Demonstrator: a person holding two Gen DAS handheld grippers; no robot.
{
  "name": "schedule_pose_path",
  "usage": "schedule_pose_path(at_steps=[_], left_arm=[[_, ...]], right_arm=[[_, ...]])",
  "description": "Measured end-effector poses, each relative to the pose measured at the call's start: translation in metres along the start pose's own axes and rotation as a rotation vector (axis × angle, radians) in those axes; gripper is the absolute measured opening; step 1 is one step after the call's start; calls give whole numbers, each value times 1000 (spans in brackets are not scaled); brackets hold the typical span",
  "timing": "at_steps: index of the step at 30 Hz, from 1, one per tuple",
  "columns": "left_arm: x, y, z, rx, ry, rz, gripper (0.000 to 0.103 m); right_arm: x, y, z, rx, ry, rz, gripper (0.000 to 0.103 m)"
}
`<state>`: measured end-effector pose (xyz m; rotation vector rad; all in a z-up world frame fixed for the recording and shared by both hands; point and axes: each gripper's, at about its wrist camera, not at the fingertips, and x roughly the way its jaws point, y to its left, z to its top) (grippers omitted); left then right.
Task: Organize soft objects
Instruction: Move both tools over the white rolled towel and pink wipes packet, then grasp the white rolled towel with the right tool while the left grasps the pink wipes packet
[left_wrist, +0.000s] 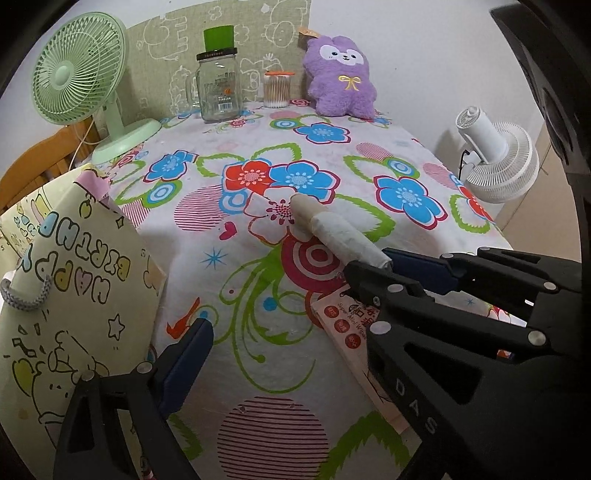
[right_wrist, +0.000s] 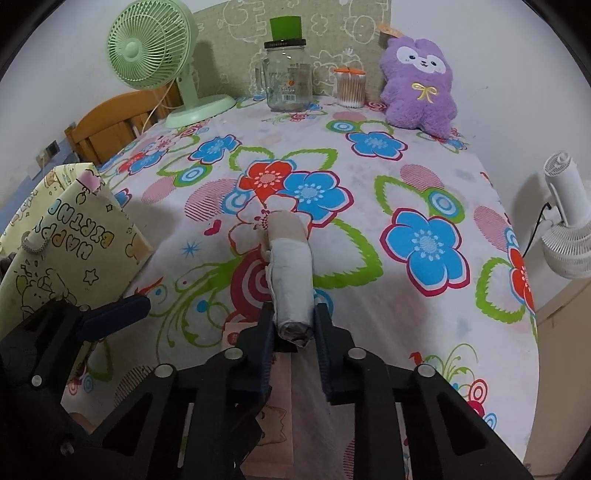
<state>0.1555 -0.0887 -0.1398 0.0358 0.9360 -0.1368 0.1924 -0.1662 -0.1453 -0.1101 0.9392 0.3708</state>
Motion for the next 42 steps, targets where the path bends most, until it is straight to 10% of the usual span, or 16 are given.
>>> schedule_pose_path(at_steps=[21,34,42], left_arm=[[-11,-41,-2,69,-9,-10,94],[0,-50,-4,96,34,-56,43],[-6,-46,-8,120,24,-79,40]], right_arm=[[-39,-31,-21,66,-112,-100,18],[-34,-44,-30,88,-92,-104,19],[-38,-36,-33,91,-87,-113,19]])
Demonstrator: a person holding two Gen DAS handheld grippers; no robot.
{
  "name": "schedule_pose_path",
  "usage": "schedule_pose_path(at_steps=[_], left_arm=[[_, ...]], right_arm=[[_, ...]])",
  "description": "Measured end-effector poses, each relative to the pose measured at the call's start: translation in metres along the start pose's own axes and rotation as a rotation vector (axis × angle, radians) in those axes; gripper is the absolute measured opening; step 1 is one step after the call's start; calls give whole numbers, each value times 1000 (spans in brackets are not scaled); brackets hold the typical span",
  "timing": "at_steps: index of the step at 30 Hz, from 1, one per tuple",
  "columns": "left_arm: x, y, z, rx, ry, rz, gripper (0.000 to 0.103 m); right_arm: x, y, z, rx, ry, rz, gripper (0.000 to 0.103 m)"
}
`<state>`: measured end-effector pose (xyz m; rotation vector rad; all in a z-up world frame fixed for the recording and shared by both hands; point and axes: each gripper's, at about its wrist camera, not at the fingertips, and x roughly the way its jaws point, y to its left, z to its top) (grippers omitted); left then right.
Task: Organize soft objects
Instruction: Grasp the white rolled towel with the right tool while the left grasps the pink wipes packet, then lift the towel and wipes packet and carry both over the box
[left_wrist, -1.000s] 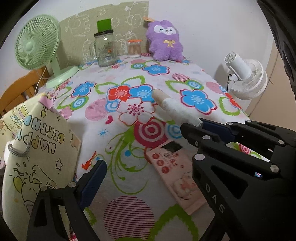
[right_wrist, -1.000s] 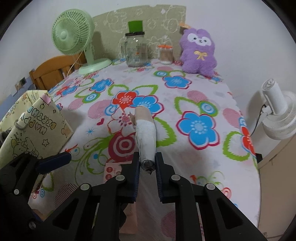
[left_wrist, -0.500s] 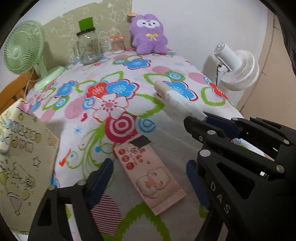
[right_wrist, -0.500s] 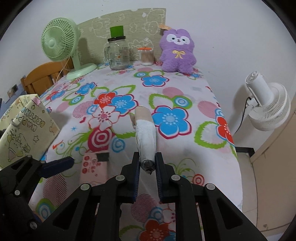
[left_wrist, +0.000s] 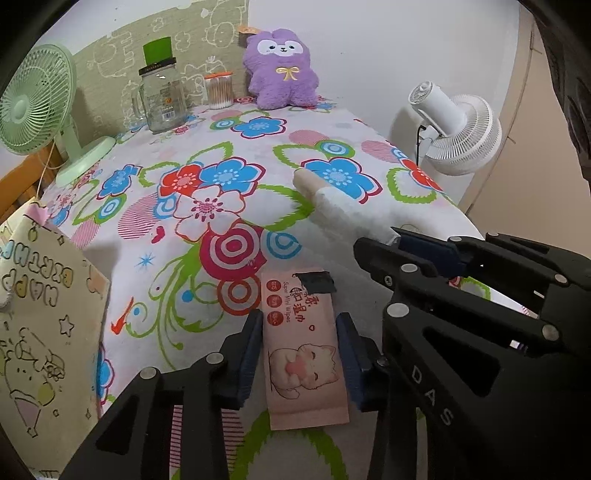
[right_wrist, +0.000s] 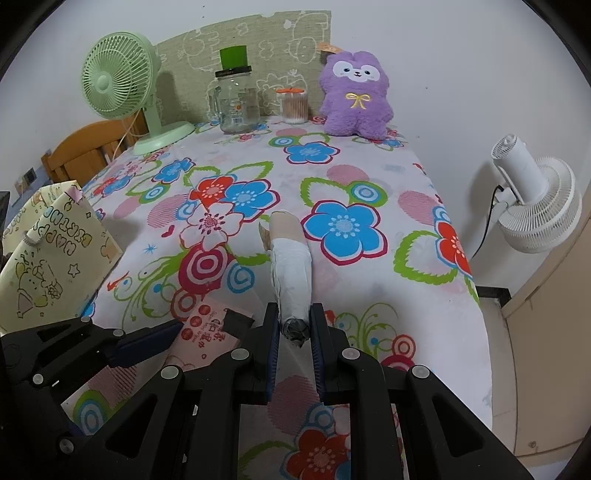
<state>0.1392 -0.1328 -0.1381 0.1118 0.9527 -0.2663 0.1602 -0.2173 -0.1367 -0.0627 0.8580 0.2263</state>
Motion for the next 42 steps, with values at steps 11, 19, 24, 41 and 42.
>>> schedule_pose_path(at_steps=[11,19,24,41,42], left_arm=[[-24,5,-9,17,-45,21,40],[-46,8,-16,21,-78,19,40],[-61,10,-18,31,-112,25,40],[-117,21,-33,57,-214,44,40],[-121,22,-34,57,-218,43,40]], right_arm=[[-22,14,-5,27,-21,-5,19],[-45,25,-9,32,-58,-36,19],[-58,31,-9,48,-80,-43,19],[-110,59,-12,40,-167,-65,19],[-112,60,-12,40,-170,-68,19]])
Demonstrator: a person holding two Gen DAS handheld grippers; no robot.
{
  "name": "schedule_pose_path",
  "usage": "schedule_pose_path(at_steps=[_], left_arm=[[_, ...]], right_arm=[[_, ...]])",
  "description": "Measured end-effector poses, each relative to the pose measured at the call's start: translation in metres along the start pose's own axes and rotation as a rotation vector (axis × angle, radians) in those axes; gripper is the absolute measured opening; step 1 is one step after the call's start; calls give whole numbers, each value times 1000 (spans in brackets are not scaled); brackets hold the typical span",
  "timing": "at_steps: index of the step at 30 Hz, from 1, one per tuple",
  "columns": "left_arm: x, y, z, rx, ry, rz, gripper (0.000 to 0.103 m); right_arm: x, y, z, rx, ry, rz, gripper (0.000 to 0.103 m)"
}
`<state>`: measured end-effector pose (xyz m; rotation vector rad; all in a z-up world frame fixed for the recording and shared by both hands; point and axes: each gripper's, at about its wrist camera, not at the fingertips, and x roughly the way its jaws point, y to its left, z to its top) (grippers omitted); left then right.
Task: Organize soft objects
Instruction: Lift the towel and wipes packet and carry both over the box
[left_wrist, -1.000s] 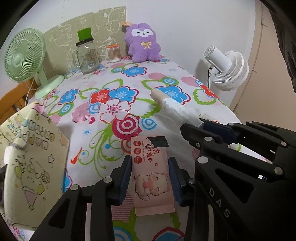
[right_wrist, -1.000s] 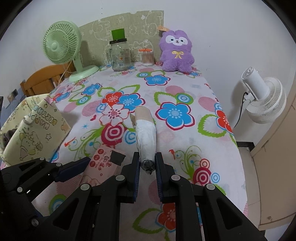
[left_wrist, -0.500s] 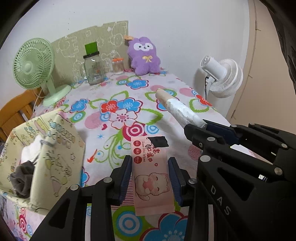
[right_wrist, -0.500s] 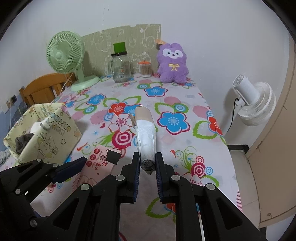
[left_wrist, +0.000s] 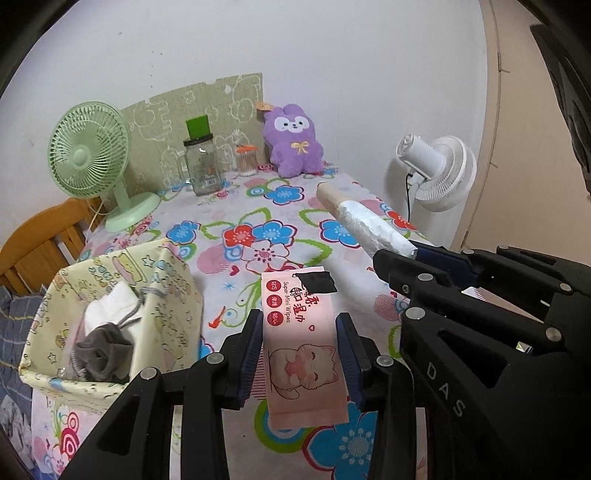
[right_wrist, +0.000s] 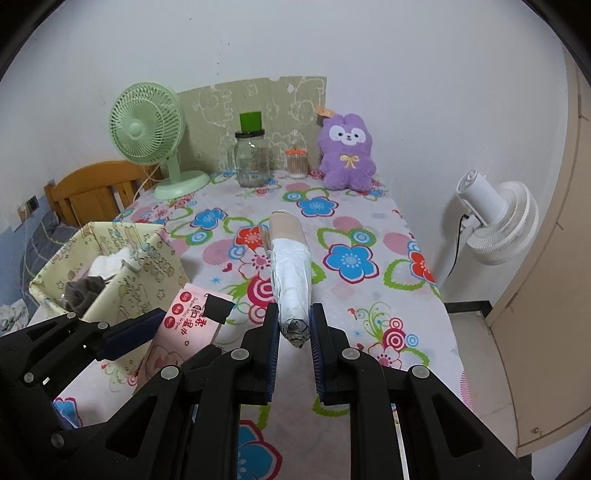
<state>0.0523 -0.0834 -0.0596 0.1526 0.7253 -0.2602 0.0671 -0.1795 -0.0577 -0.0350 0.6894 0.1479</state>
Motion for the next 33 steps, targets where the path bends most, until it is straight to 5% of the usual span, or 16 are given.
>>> schedule_pose_path(at_steps=[33], left_arm=[[-44,55,10,-20,-90,72,40]], right_arm=[[-41,62,29,-72,-82,37,19]])
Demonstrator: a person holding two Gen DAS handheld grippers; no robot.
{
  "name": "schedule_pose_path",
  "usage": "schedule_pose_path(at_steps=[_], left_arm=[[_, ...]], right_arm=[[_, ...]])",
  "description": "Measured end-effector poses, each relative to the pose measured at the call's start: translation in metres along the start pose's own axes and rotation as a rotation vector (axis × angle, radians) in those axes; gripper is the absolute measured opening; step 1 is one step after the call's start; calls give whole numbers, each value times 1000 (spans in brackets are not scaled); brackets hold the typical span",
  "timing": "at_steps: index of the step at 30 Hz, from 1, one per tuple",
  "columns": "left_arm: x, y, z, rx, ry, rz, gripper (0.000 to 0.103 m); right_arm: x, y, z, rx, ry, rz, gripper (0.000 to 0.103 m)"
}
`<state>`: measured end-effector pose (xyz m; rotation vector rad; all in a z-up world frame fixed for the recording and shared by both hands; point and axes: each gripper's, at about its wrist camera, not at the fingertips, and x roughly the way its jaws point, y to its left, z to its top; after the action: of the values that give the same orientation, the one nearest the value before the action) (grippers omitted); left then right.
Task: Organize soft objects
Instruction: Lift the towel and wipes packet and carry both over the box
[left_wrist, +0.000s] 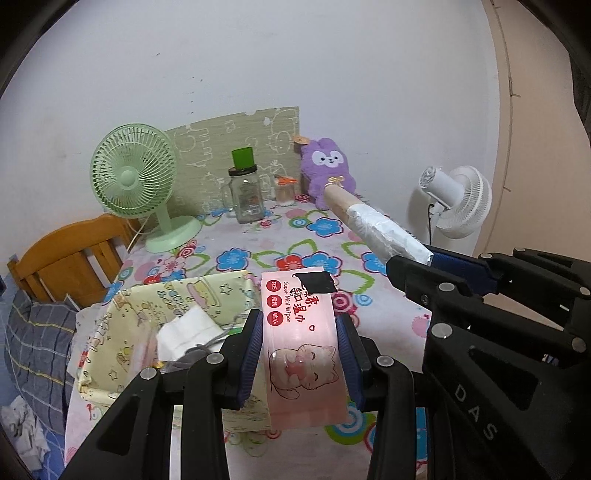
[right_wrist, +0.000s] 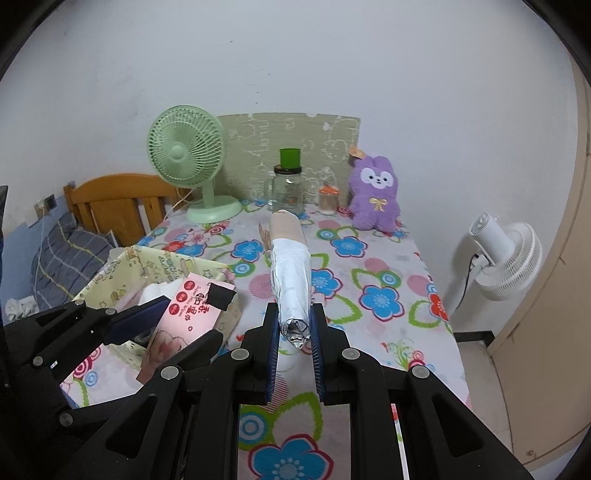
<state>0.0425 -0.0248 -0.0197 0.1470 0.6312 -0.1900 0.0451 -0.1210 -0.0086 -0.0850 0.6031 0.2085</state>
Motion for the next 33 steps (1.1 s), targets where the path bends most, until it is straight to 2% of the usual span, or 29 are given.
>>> schedule_pose_path(at_steps=[15,33], left_arm=[[9,40,2,-27,19,60,41],[40,90,-8,-79,76,153,41]], right_arm=[[26,35,15,-50,29,78,19],[74,81,28,-161,82,218,19]])
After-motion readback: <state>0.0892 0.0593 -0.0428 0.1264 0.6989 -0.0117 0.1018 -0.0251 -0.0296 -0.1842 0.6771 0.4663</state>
